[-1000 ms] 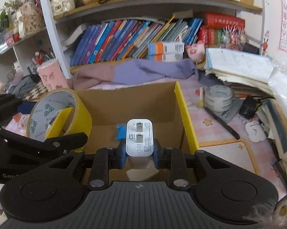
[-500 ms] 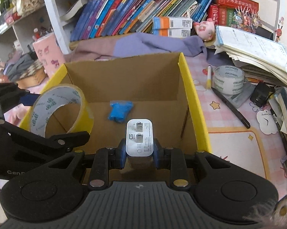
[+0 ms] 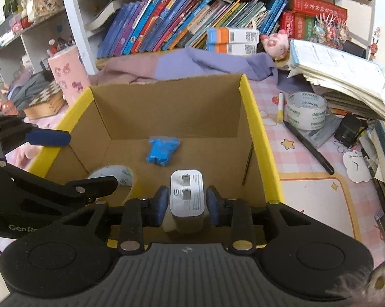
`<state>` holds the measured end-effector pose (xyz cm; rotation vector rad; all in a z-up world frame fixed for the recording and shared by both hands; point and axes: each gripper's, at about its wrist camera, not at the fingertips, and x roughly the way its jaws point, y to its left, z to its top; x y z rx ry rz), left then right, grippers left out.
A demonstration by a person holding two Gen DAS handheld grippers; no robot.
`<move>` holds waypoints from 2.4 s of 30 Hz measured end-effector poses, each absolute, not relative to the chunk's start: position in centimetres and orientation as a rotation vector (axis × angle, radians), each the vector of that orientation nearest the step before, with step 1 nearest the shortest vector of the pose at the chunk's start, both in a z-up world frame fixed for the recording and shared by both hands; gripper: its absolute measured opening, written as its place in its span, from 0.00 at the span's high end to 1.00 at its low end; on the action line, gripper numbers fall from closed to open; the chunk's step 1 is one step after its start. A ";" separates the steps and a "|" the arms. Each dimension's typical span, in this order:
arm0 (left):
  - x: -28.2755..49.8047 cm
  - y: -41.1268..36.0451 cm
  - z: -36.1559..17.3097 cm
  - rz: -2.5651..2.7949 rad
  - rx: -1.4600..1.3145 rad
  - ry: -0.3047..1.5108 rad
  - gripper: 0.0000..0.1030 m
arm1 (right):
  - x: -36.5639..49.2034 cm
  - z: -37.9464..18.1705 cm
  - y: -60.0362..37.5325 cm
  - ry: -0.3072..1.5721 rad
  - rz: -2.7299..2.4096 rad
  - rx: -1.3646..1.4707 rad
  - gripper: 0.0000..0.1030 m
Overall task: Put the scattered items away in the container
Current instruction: 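Open the left tool to drop the tape roll while the right tool releases the white charger, then withdraw both tools from the box toward the pink glove and lotion bottle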
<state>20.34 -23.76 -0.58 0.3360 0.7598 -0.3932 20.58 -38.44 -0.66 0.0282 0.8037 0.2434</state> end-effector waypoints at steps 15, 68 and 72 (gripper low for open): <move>16.7 -21.9 2.3 -0.376 0.280 0.631 0.09 | 16.5 2.7 -38.0 0.661 0.171 0.034 0.60; -0.5 -5.6 0.7 -0.449 0.239 0.679 0.06 | -5.1 0.8 -21.6 0.737 -0.024 0.085 0.51; -0.8 -3.8 0.4 -0.408 0.218 0.700 0.05 | -4.8 0.6 -20.1 0.749 0.020 0.068 0.49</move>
